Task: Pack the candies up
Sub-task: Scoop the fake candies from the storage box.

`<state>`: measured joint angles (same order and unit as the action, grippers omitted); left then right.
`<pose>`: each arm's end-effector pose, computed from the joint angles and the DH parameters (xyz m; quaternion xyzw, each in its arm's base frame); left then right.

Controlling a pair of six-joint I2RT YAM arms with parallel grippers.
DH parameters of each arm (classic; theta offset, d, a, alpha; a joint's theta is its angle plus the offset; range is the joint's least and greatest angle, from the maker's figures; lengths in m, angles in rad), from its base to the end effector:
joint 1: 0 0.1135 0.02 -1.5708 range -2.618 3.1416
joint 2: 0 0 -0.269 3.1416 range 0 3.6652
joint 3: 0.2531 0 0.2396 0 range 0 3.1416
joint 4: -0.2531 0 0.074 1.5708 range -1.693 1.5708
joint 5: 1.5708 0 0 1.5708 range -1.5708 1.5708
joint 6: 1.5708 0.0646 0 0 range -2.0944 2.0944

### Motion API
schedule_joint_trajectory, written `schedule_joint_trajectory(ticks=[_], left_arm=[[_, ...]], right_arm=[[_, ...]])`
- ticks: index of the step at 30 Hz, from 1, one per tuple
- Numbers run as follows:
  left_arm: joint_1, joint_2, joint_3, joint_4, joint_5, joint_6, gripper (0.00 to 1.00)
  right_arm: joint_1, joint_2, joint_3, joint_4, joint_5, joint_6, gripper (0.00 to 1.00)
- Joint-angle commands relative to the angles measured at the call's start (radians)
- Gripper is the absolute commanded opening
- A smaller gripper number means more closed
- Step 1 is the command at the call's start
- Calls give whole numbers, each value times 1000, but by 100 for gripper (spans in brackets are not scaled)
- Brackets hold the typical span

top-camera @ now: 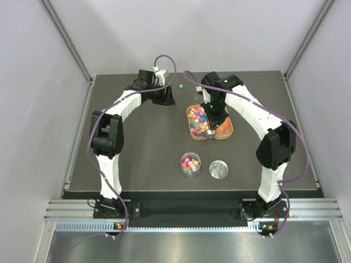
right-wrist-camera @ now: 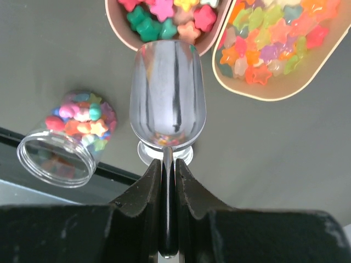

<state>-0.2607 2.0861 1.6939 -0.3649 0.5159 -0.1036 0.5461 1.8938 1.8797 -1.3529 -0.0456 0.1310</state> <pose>0.4599 -0.1557 0.2249 0.1703 0.8773 -0.2997 0.3339 0.3114 0.1927 0.2896 -0.2072 0.9727 0.0552 0.0884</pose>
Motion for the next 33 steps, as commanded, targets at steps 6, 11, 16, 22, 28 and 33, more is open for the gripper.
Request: schedule_joint_trajectory(ticks=[6, 11, 16, 22, 28, 33], left_arm=[[5, -84, -82, 57, -5, 13, 61], [6, -121, -129, 63, -22, 24, 61], [9, -144, -152, 64, -33, 28, 61], [21, -176, -175, 55, -43, 44, 62], [35, -193, -174, 18, -42, 59, 62], [40, -204, -166, 0, -45, 68, 62]], right_arm=[[2, 97, 59, -106, 18, -5, 0], [3, 128, 55, -107, 18, -8, 0], [14, 171, 85, -100, 18, -4, 0], [81, 165, 36, -95, -11, 32, 0], [114, 146, 12, -103, -46, 48, 0], [98, 165, 7, -98, -54, 61, 0]])
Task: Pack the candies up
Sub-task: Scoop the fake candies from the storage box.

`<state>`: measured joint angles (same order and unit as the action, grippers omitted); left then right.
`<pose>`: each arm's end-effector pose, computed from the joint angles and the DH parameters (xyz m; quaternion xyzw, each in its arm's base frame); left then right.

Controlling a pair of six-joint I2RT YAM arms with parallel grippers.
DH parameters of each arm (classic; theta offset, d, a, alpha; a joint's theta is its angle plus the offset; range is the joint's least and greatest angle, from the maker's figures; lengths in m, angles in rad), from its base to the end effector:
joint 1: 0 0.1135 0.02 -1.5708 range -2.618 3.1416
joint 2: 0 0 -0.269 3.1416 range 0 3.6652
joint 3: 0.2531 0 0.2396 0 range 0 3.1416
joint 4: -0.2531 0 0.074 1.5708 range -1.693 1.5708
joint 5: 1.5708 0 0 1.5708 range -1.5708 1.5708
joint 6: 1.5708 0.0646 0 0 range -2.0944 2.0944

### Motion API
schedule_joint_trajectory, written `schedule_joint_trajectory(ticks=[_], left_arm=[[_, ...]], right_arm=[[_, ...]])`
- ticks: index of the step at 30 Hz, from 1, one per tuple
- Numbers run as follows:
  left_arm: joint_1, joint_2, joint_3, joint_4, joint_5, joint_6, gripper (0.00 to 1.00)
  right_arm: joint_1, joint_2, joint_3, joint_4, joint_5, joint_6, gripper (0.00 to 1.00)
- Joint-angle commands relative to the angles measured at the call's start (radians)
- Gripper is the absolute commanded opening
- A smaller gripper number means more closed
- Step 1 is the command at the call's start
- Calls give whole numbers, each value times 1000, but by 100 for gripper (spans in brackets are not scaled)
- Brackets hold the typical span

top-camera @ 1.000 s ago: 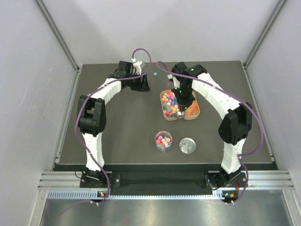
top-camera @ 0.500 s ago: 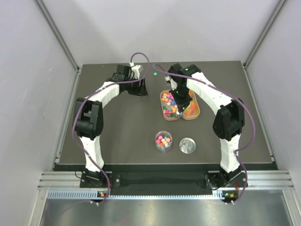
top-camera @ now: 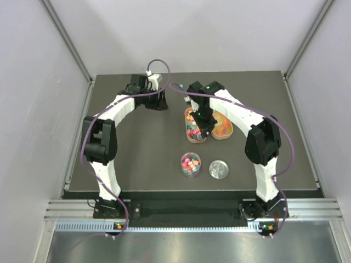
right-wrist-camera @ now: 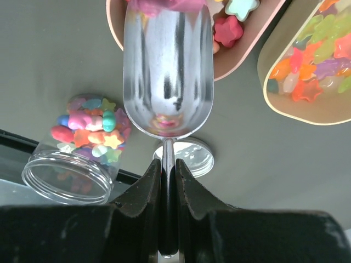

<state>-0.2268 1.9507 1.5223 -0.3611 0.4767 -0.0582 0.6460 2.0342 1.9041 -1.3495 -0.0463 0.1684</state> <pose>0.4301 -0.1297 0.2282 0.1652 0.8878 -0.2687 0.3353 0.3101 0.2376 0.2456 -0.2372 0.9701 0.0393 0.0327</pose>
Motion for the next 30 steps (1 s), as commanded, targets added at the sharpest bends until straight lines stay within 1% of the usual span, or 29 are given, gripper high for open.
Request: schedule_joint_trajectory(ticks=[1, 4, 8, 16, 26, 30], left_arm=[[7, -65, 7, -10, -6, 24, 62], [7, -67, 16, -24, -6, 27, 62], [7, -49, 27, -27, 5, 23, 62], [6, -24, 15, -13, 14, 1, 62], [1, -4, 19, -10, 19, -5, 62], [-3, 13, 19, -6, 54, -18, 62]], right_arm=[[-2, 30, -17, -100, -56, 28, 0], [-2, 52, -2, -96, -72, 37, 0], [-2, 95, 61, -89, -76, 48, 0], [-20, 150, 104, -82, -95, 65, 0], [-62, 265, 249, -46, -33, 72, 0], [-74, 271, 247, -45, -6, 72, 0]])
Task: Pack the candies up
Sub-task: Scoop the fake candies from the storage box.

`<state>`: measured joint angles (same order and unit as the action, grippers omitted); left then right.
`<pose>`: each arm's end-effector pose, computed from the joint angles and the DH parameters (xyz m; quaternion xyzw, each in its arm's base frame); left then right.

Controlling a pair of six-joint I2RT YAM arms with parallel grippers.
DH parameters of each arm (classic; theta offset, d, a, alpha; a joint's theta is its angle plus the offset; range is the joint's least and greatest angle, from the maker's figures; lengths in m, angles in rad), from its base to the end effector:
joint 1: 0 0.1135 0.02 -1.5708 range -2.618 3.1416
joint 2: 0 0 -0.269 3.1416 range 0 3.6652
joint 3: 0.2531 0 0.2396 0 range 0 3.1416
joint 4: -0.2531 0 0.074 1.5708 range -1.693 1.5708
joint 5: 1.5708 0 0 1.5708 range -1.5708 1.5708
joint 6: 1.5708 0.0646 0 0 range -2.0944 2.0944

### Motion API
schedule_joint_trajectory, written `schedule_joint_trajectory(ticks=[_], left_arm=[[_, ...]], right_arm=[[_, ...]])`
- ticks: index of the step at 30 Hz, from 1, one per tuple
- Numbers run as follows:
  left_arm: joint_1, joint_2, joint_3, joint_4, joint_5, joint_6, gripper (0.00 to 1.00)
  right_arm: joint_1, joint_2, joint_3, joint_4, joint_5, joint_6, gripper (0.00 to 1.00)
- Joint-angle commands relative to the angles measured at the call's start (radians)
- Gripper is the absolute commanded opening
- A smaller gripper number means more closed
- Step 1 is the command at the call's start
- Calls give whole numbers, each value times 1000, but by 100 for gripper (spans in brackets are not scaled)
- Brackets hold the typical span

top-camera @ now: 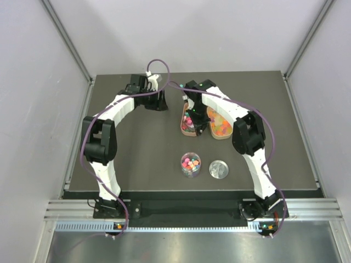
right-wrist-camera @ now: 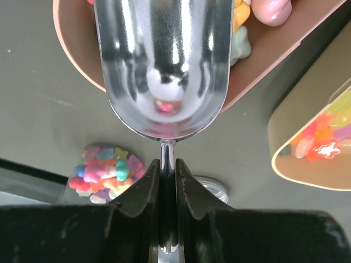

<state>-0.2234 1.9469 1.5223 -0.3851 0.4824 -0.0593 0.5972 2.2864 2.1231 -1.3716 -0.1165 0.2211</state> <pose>0.4277 -0.1279 0.2278 0.1623 0.8913 -0.2704 0.3258 0.3597 0.2537 0.1999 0.1876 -0.9804 -0.0605 0.0067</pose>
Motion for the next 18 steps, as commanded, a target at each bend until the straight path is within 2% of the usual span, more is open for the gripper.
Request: schedule_joint_trajectory(ticks=[1, 9, 18], left_arm=[[-10, 21, 22, 15, 59, -23, 62], [-109, 40, -70, 84, 56, -76, 61], [-129, 245, 206, 29, 27, -68, 60]], right_arm=[[-31, 12, 21, -21, 64, 17, 0], [-42, -67, -60, -29, 83, 4, 0], [-46, -186, -218, -43, 97, -15, 0]])
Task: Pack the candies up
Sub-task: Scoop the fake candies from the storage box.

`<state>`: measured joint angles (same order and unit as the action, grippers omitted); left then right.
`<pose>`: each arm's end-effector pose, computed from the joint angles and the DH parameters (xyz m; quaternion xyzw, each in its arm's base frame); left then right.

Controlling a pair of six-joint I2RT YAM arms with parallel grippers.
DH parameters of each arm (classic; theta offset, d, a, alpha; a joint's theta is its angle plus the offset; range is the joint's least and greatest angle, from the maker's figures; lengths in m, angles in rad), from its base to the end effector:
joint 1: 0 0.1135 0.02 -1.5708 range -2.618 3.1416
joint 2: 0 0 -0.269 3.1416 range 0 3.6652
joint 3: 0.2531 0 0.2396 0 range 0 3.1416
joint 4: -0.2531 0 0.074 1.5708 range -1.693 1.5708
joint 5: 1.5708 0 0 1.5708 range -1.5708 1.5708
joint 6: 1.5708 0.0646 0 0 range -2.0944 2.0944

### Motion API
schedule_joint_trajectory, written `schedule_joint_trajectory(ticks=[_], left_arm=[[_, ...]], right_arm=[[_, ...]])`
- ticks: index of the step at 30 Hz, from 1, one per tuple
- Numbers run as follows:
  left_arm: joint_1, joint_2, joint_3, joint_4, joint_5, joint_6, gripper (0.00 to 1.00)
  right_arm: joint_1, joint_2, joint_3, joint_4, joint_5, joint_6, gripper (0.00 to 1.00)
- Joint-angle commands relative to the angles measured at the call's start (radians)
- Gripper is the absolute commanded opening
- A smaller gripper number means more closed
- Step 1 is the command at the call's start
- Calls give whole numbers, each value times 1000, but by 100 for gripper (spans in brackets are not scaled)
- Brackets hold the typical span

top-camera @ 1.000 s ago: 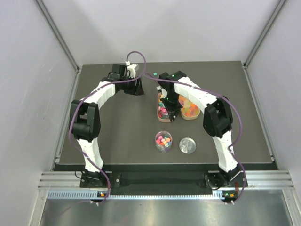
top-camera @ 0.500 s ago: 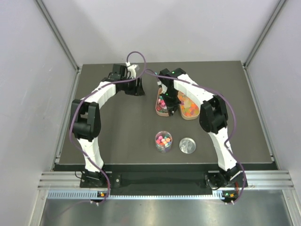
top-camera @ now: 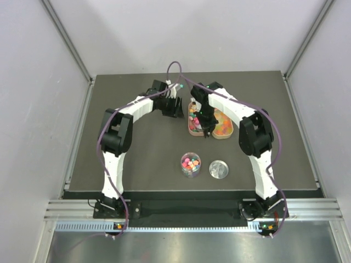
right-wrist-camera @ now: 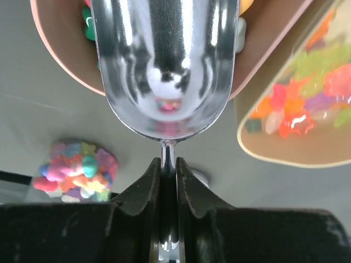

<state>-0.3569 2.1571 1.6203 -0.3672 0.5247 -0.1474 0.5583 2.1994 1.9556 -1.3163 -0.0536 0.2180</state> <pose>0.4377 -0.1977 0.1684 0.1798 0.8987 -0.3162 0.2449 0.3538 0.2250 0.1948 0.1694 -0.9852 -0.0268 0.0052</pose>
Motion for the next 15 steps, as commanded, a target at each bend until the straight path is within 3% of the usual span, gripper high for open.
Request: schedule_joint_trajectory(ticks=[1, 7, 15], left_arm=[[6, 44, 127, 14, -17, 20, 60], [7, 44, 136, 24, -20, 17, 60], [19, 41, 151, 77, -19, 16, 62]], right_arm=[[-11, -118, -58, -100, 34, -12, 0], [-32, -130, -54, -98, 35, -22, 0], [-35, -14, 103, -89, 24, -31, 0]])
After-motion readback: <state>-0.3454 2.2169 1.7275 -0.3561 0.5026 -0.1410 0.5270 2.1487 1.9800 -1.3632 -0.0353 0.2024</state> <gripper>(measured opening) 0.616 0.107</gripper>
